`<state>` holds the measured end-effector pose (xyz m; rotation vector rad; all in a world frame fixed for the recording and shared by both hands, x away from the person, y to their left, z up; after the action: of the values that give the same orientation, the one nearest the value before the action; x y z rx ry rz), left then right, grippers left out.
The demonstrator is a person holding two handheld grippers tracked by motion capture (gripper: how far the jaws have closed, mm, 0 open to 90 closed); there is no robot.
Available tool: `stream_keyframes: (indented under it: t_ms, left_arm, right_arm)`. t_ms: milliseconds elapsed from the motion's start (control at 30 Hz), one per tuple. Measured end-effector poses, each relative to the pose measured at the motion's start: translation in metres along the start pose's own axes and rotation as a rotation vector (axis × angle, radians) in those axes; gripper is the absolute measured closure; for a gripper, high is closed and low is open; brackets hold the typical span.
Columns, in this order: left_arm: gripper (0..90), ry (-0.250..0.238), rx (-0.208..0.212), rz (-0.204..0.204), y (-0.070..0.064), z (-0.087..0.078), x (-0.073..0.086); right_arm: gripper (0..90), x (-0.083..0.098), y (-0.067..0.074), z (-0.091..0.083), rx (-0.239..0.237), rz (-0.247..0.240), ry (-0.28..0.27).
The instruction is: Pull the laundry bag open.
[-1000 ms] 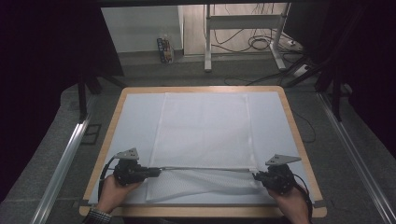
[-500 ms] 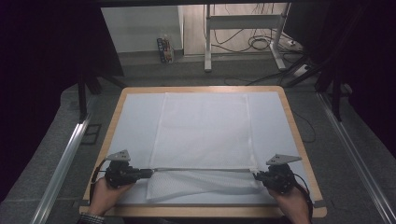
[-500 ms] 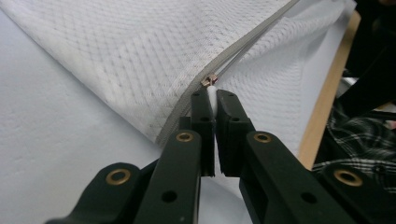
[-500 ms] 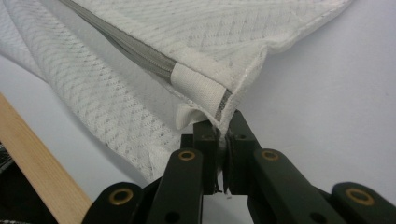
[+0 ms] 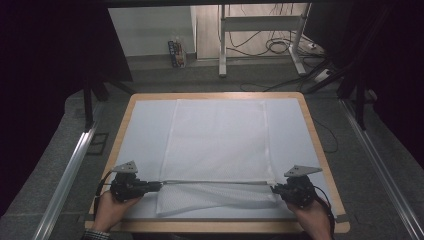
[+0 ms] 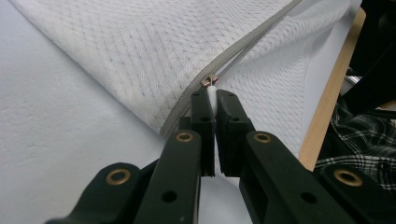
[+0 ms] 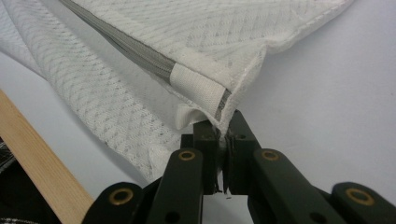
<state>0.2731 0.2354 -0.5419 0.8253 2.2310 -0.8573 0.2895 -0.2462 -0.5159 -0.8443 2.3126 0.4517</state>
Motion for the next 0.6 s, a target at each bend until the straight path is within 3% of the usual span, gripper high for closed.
stream_keyframes:
  t_ms: [600]
  left_arm:
    - [87.4, 0.018, -0.05, -0.017, 0.0066, -0.0076, 0.0075]
  right_arm:
    - [84.9, -0.0002, 0.0018, 0.0014, -0.005, -0.005, 0.011]
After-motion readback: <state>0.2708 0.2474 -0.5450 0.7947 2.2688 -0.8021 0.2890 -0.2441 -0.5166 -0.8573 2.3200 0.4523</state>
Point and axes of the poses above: each handheld gripper's, and its own axes: z roughly forward along the jaws, x roughly out of its underside, y roughly to its left, the point moved 3 cm from there along z, roughly forward along the jaws
